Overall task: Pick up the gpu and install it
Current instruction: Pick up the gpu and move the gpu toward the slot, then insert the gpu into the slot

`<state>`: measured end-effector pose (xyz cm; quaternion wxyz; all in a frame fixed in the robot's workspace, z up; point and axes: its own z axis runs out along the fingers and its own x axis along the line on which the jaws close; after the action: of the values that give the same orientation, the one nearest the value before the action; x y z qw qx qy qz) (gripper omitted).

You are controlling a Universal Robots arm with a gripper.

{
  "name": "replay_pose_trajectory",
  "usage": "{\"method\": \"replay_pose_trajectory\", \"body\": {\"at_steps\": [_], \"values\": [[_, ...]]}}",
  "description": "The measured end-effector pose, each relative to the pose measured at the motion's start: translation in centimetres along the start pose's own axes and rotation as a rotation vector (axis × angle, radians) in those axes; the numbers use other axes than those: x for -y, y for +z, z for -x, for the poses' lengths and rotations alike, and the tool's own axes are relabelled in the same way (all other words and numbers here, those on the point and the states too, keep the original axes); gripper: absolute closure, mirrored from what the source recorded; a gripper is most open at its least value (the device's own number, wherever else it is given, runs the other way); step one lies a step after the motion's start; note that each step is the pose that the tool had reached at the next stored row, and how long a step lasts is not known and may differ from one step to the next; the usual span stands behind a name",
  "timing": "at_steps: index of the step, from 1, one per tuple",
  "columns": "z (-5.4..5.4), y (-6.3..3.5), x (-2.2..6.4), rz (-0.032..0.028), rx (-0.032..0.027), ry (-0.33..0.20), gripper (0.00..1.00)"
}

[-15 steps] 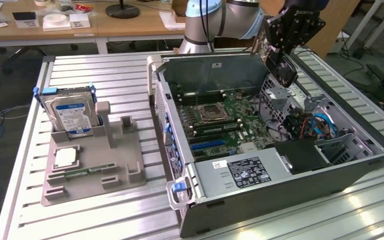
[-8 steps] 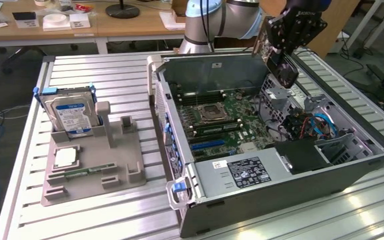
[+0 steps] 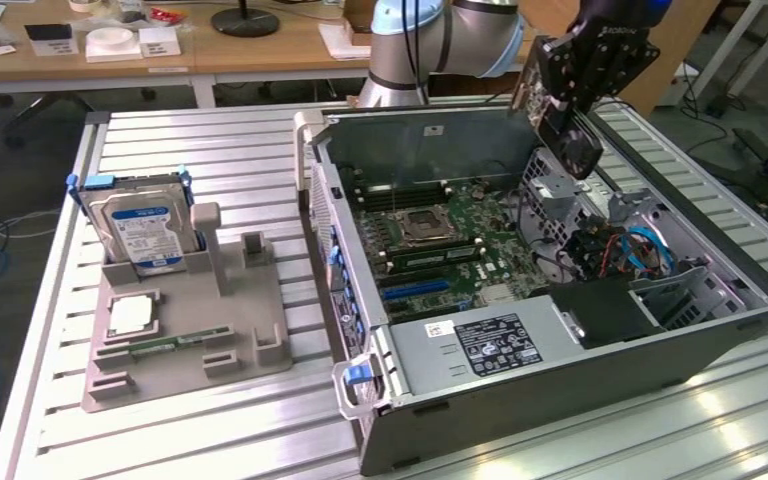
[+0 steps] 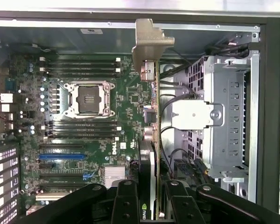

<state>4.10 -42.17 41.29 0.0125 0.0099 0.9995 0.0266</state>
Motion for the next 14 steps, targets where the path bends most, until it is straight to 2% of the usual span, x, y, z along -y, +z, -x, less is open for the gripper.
{"method": "replay_pose_trajectory", "body": {"at_steps": [3, 14], "values": [[0.03, 0.09, 0.34, 0.0000, 0.0001, 0.000, 0.73], [0.04, 0.10, 0.36, 0.0000, 0.0001, 0.000, 0.73]]}}
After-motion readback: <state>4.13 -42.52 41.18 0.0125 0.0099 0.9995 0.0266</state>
